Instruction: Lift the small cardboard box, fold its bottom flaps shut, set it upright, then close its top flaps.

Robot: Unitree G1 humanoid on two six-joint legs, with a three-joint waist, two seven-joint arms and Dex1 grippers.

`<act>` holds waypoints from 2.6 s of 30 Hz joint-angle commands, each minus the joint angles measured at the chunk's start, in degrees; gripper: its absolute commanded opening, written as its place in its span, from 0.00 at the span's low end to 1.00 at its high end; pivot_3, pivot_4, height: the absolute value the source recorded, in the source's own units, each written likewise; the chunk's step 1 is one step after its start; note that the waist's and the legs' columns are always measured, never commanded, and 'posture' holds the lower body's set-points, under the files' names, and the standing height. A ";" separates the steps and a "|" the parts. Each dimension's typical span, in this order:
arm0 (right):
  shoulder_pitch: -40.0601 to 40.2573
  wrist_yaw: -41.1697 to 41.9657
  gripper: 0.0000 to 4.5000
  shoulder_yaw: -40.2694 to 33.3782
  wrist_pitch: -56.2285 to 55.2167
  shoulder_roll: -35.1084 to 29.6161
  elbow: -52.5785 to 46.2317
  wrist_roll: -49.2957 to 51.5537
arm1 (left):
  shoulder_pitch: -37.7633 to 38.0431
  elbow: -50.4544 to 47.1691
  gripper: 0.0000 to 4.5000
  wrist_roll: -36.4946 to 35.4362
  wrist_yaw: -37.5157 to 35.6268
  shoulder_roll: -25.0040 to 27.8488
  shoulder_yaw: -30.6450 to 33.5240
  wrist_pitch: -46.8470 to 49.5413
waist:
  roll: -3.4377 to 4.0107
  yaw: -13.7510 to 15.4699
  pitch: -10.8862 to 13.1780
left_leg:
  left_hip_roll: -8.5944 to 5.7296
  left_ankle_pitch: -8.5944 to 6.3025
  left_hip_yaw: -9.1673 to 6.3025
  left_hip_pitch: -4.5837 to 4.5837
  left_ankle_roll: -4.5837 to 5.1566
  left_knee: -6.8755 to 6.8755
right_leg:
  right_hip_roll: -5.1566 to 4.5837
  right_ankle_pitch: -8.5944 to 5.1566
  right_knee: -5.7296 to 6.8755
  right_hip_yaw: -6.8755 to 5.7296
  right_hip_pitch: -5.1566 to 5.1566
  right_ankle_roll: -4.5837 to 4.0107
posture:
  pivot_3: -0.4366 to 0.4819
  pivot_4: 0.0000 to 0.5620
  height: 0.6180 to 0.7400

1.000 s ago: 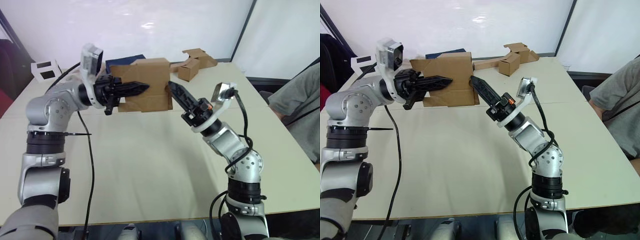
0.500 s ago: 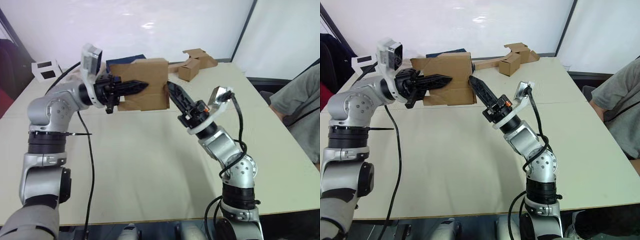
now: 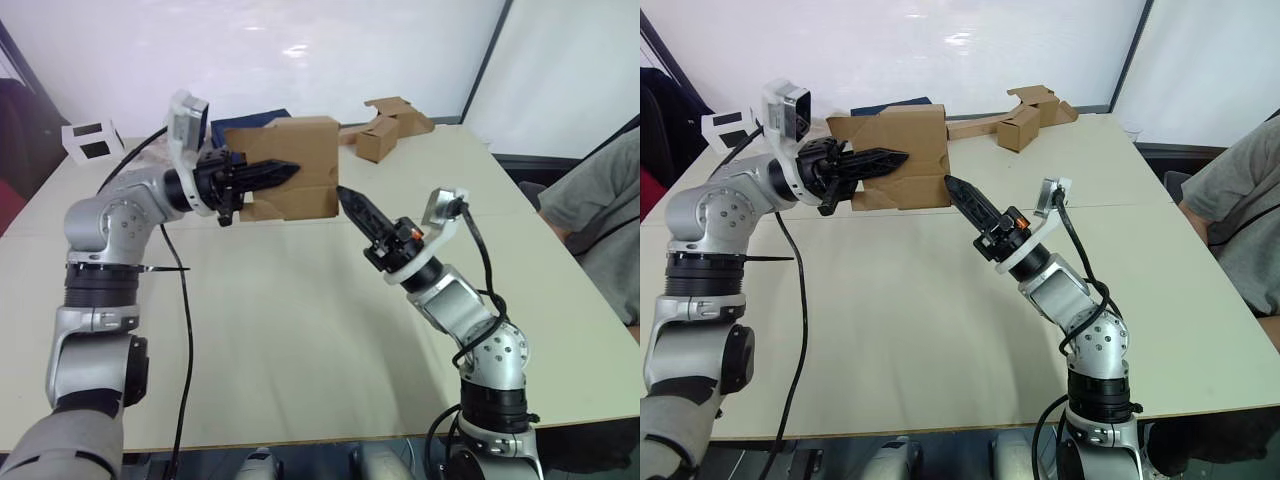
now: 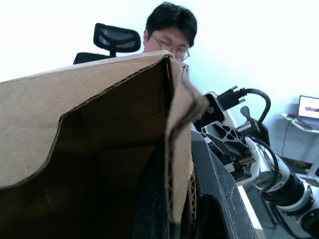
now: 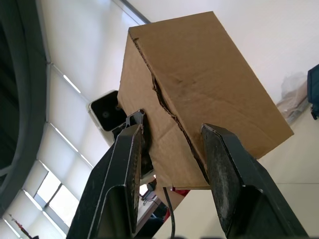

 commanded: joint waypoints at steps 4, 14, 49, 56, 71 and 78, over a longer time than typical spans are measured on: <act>-0.60 1.19 0.42 3.92 1.18 1.60 -2.38 0.27 | -1.60 -0.83 0.00 -0.14 0.02 -0.23 1.26 -1.05 | 0.00 0.03 0.00 | 0.00 0.00 0.00 0.00 0.00 0.00 | -0.01 0.00 0.00 0.00 0.00 0.00 | 0.48 0.27 1.00; 0.22 4.25 0.42 -2.95 2.62 -8.31 -1.90 2.59 | -1.49 -1.46 0.00 -1.05 0.14 0.58 1.93 0.26 | 0.00 0.06 0.00 | -0.01 0.00 0.00 0.00 0.01 0.01 | -0.01 0.00 -0.01 -0.01 0.02 0.00 | 0.48 0.27 1.00; 6.04 16.21 0.01 0.09 1.60 -27.85 -4.42 -20.34 | -3.21 -5.82 0.00 25.02 -7.71 11.21 -24.89 -6.45 | 0.03 0.18 0.04 | -0.07 0.00 0.02 -0.05 0.01 -0.01 | 0.00 0.00 -0.05 0.02 -0.01 0.01 | 0.48 0.27 1.00; 6.81 22.20 0.01 5.96 -2.50 -35.45 -8.70 -31.62 | -11.76 -4.65 0.00 37.79 -19.54 15.18 -37.08 -14.93 | 0.04 0.06 0.04 | -0.02 -0.04 0.04 -0.01 0.08 -0.04 | 0.07 -0.01 -0.11 0.04 0.05 0.00 | 0.48 0.27 1.00; 14.50 24.74 0.00 20.14 -3.93 -43.01 -17.66 -52.64 | -16.00 -8.18 0.35 31.03 -20.33 12.68 -51.77 -14.59 | -0.08 0.89 0.12 | -0.03 -0.09 0.04 -0.04 0.16 0.10 | 0.03 -0.01 -0.19 0.04 0.11 0.03 | 0.48 0.27 1.00; 14.90 26.35 0.00 20.18 -4.78 -42.50 -16.42 -54.77 | -22.27 -4.37 0.62 22.88 -20.33 12.79 -47.24 -7.22 | -0.08 0.83 0.13 | -0.03 -0.09 0.04 -0.02 0.17 0.10 | 0.04 -0.01 -0.16 0.04 0.13 0.03 | 0.48 0.27 1.00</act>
